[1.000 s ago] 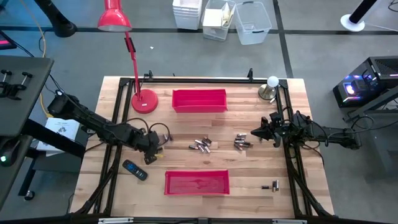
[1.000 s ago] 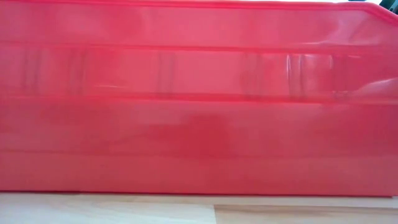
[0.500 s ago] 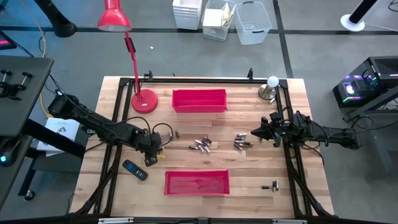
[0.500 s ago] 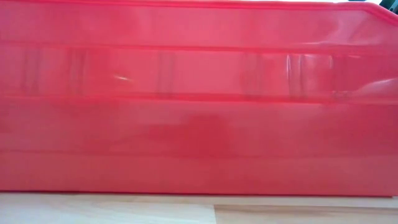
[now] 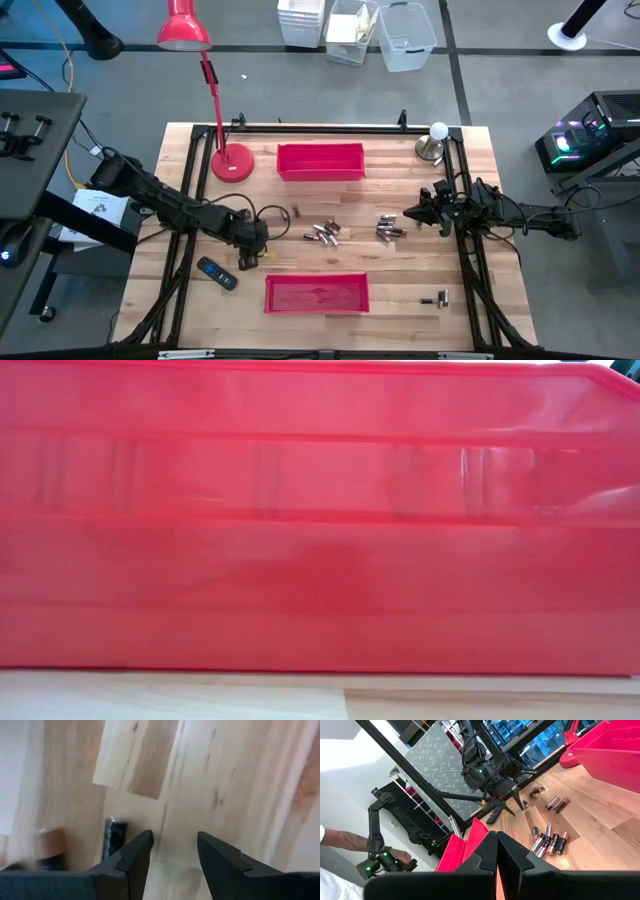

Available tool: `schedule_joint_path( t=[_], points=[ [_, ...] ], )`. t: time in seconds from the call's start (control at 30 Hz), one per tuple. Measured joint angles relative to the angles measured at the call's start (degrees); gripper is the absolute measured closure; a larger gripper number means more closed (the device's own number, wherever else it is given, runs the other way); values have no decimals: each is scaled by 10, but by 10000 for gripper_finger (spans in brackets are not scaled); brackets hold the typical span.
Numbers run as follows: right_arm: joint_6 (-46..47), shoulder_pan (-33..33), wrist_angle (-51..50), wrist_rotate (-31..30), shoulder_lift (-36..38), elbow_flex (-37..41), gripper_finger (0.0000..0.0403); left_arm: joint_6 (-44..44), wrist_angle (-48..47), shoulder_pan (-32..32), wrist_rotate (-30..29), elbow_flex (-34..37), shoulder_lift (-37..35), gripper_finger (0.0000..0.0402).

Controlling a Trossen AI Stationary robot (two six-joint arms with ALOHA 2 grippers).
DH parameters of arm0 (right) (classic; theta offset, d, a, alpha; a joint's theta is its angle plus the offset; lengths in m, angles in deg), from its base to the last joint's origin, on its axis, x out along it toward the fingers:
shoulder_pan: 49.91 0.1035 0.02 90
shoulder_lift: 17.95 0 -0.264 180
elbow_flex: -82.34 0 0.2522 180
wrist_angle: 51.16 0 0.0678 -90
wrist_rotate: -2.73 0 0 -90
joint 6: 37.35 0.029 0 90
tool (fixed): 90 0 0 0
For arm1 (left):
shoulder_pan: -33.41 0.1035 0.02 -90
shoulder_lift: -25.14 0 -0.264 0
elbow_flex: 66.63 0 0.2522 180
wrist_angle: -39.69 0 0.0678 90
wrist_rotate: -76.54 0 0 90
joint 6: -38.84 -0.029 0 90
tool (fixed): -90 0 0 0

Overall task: Sort batteries
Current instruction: Put the brown battery into the bottom red bin

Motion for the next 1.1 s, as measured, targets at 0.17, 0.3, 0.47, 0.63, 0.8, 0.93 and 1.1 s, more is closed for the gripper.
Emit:
schedule_joint_path(
  t=[0.17, 0.3, 0.47, 0.63, 0.8, 0.93, 1.1],
  points=[
    [0, 0, 0, 0, -1, 0, 402, -21, -20, -11, -1, -35, -18, 245],
    [0, 0, 0, 0, -1, 0, 402, -38, -83, -13, -40, -57, -46, 245],
    [0, 0, 0, 0, -1, 0, 402, -78, -141, -13, -69, -47, -73, 245],
    [0, 0, 0, 0, -1, 0, 402, -130, -94, -14, -4, -26, -65, 245],
    [0, 0, 0, 0, -1, 0, 402, -97, -54, -13, 0, -4, -38, 245],
    [0, 0, 0, -1, -1, 0, 402, -83, -46, -14, 19, -3, -12, 245],
    [0, 0, 0, -1, -2, 0, 402, -79, -24, -15, 22, -5, 16, 245]
  ],
)
